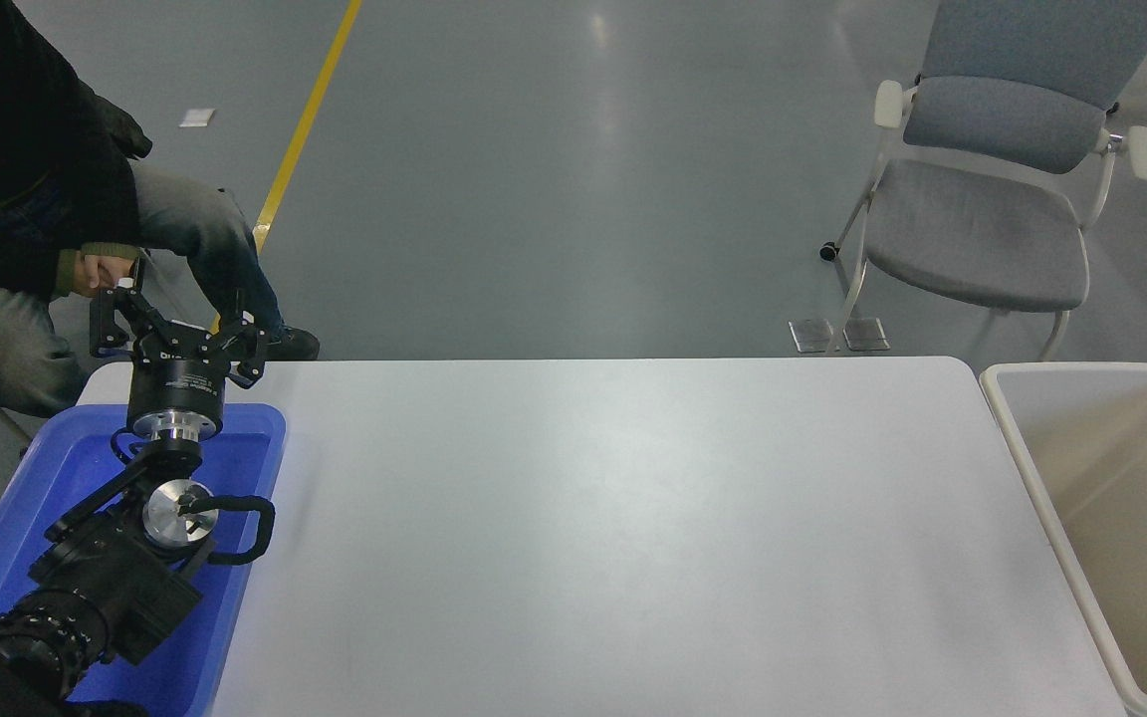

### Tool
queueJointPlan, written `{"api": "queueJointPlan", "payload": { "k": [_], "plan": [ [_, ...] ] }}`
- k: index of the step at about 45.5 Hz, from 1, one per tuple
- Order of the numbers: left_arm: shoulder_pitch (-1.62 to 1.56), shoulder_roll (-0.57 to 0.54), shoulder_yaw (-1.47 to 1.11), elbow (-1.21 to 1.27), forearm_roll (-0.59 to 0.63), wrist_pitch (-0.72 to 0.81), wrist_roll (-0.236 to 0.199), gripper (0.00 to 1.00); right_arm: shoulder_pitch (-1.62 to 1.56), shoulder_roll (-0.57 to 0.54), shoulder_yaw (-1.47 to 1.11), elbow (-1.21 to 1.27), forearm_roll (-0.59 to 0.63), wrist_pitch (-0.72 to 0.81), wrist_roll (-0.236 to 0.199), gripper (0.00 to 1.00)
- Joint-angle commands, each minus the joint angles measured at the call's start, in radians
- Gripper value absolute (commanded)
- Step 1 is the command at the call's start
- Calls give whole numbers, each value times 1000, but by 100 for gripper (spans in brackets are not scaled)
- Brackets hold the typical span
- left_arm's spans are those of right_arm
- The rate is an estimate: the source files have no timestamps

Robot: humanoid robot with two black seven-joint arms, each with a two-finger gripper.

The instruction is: Pick up paper ball place in dustbin

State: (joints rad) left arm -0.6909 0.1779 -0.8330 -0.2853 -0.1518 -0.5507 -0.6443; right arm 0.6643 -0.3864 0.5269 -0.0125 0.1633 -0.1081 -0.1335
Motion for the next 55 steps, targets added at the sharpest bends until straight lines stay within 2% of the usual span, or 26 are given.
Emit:
{"api": "queueJointPlan", "payload": {
  "k": [1, 16, 36, 47, 55],
  "plan": [
    [-1, 0, 0, 0, 0, 0, 0, 99, 27, -3, -12, 2, -2, 19, -2, 100],
    [-1, 0, 0, 0, 2, 0, 0, 99, 132, -17, -57, 32, -18, 107, 0, 100],
    [-1, 0, 0, 0, 0, 0, 0, 99, 156, -132, -93, 549, -16, 105, 0, 100],
    [-1, 0, 2, 0, 0, 0, 0, 99, 48, -118, 198, 741, -16, 172, 0, 100],
    [1, 0, 2, 0, 0, 0, 0, 99, -3, -19, 355, 795, -16, 241, 0, 100]
  ]
}}
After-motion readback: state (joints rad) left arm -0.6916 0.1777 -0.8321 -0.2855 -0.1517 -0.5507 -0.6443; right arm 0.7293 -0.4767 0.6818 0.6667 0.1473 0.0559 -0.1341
